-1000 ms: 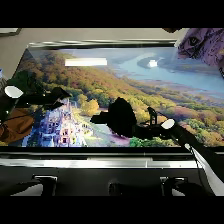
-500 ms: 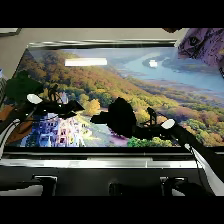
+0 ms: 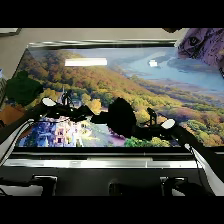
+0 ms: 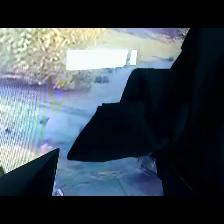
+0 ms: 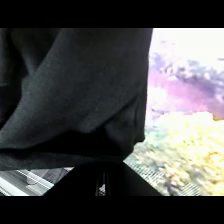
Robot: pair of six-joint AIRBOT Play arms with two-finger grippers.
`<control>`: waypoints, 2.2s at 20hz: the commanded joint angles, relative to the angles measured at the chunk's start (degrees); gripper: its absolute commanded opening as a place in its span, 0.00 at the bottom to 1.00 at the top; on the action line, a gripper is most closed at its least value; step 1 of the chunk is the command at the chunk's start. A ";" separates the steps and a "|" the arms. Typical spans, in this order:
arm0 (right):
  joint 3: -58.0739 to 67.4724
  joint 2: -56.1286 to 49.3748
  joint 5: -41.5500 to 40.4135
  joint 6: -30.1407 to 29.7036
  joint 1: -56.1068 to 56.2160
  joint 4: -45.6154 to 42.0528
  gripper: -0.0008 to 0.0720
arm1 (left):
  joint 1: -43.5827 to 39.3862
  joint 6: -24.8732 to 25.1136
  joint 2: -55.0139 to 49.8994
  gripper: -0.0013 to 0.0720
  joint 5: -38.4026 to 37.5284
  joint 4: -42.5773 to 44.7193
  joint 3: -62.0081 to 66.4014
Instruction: Fold the clothes and pants, and hang the long-sleeved shirts on hangers.
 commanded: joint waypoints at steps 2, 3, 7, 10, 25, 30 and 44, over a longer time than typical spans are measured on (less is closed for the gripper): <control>0.07 0.11 0.20 0.20 0.04 0.04 0.05 | -1.81 0.20 -2.05 0.78 1.49 -1.86 -0.02; 0.07 0.11 0.17 0.22 0.04 0.07 0.05 | -2.25 0.20 -2.89 0.78 1.44 -2.56 0.00; 0.07 0.11 0.39 0.20 0.04 1.22 0.05 | -3.34 0.22 -5.46 0.51 1.57 -4.09 0.11; 0.90 0.61 0.39 -0.57 -0.22 0.90 0.05 | -2.10 0.44 -4.79 0.04 0.59 -4.09 1.95; 85.07 11.47 17.05 14.58 -0.24 -51.74 0.05 | 17.59 -7.98 24.92 0.04 -3.80 26.27 59.65; 85.99 23.39 20.76 18.53 -0.24 -53.57 0.05 | 18.10 -12.22 39.32 0.04 -7.85 34.51 59.63; 76.37 -10.73 19.54 36.79 -0.26 -64.00 0.05 | 16.15 -24.55 27.26 0.04 -16.31 41.29 32.68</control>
